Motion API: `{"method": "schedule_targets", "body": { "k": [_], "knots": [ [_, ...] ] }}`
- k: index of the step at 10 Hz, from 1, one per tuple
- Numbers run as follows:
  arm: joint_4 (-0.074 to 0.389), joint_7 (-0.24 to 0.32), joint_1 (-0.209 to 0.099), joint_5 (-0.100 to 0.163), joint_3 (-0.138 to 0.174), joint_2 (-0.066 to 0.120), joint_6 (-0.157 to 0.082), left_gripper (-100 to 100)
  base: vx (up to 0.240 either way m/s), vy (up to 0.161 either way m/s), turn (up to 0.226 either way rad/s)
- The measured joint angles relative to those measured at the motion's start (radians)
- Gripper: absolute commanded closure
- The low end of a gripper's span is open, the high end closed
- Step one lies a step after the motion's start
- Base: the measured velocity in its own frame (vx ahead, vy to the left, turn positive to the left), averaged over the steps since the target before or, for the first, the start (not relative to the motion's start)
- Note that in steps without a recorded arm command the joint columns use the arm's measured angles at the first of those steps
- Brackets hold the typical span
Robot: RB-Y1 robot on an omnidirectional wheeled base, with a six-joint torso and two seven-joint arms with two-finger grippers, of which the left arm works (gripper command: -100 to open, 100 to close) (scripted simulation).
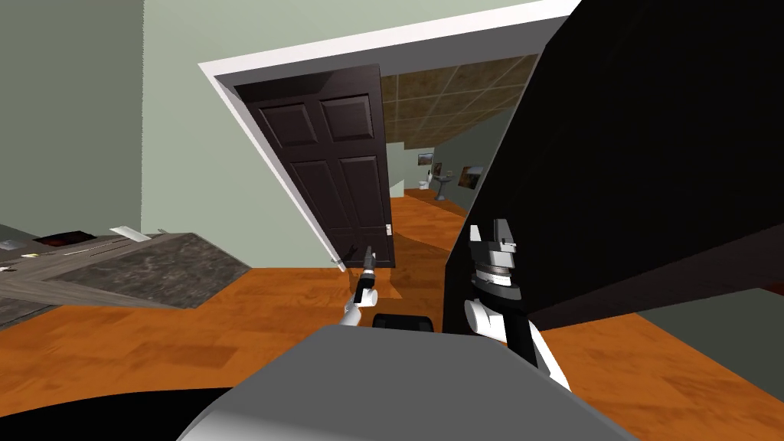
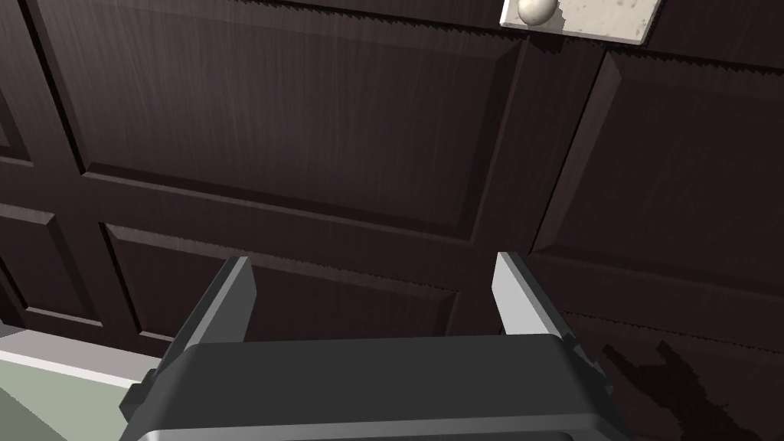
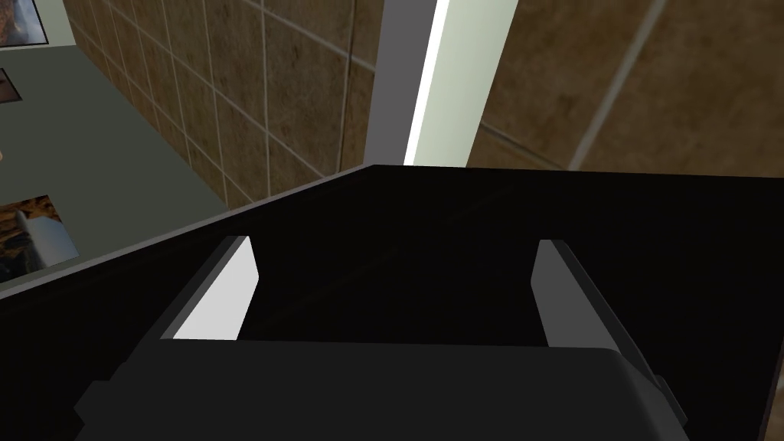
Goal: Pull the door open
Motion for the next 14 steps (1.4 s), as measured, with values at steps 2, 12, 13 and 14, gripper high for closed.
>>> {"method": "schedule_targets", "body": {
  "k": [2,12,13,14],
  "knots": [
    [0.051,-0.008,-0.022,0.014,-0.006,-0.005,-0.012,-100,0.079,0.005,-0.035],
    [0.315,-0.066,-0.127,0.091,-0.045,-0.042,-0.075,-100,0.106,0.004,-0.032],
    [0.331,-0.073,-0.132,0.097,-0.048,-0.047,-0.079,-100,0.114,-0.004,-0.017],
    [0.344,-0.078,-0.137,0.103,-0.051,-0.05,-0.081,-100,0.107,-0.003,-0.021]
  ]
}}
